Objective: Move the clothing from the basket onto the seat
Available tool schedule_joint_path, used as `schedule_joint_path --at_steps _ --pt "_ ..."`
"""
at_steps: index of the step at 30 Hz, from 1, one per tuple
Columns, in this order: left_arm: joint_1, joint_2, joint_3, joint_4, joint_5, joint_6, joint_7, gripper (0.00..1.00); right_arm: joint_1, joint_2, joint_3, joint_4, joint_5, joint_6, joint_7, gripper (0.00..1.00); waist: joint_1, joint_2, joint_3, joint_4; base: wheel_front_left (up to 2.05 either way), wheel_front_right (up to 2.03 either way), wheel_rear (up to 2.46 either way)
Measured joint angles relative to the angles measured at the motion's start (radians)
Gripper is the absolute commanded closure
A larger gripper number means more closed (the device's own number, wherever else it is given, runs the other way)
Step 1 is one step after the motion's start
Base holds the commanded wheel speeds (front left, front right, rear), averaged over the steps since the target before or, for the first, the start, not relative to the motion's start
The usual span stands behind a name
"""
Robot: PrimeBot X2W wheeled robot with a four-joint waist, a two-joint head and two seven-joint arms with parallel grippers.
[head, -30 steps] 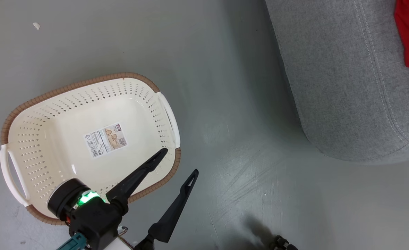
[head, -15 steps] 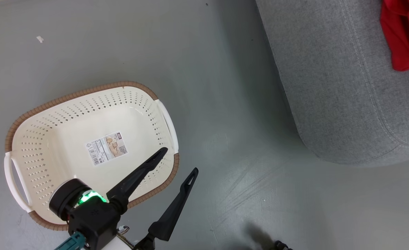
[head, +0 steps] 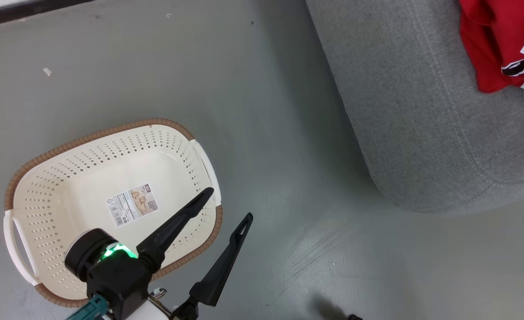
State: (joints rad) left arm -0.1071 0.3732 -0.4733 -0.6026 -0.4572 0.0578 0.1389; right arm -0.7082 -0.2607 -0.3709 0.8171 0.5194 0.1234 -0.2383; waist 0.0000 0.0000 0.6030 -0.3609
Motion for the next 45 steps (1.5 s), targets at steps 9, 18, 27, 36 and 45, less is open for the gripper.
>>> schedule_joint_path --at_steps 9,18,27,36,45 --pt "0.002 -0.028 0.007 0.023 -0.02 0.0 -0.042 0.0 0.115 0.014 0.114 -0.163 0.023 0.0 -0.009 0.0 0.0 0.0 -0.046 -0.011 0.0 0.0 0.0" --pt "0.013 -0.057 0.05 0.049 -0.044 0.003 -0.109 0.0 0.214 0.063 0.279 -0.297 -0.004 0.0 -0.01 0.0 0.0 0.0 -0.092 0.0 0.0 0.0 0.0" --pt "0.06 -0.096 0.155 0.106 -0.056 0.064 -0.213 0.0 0.216 0.093 0.438 -0.482 -0.097 0.0 -0.01 0.0 0.0001 0.0 -0.148 0.043 0.0 0.0 0.0" --pt "0.12 -0.133 0.253 0.173 -0.1 0.108 -0.312 0.0 0.238 0.086 0.565 -0.526 -0.206 0.0 -0.012 0.0 0.0 0.0 -0.215 0.122 0.0 0.0 0.0" --pt "0.16 -0.162 0.305 0.271 -0.148 0.124 -0.352 0.0 0.249 0.098 0.623 -0.535 -0.259 0.0 -0.012 0.0 0.0 0.0 -0.28 0.204 0.0 0.0 0.0"
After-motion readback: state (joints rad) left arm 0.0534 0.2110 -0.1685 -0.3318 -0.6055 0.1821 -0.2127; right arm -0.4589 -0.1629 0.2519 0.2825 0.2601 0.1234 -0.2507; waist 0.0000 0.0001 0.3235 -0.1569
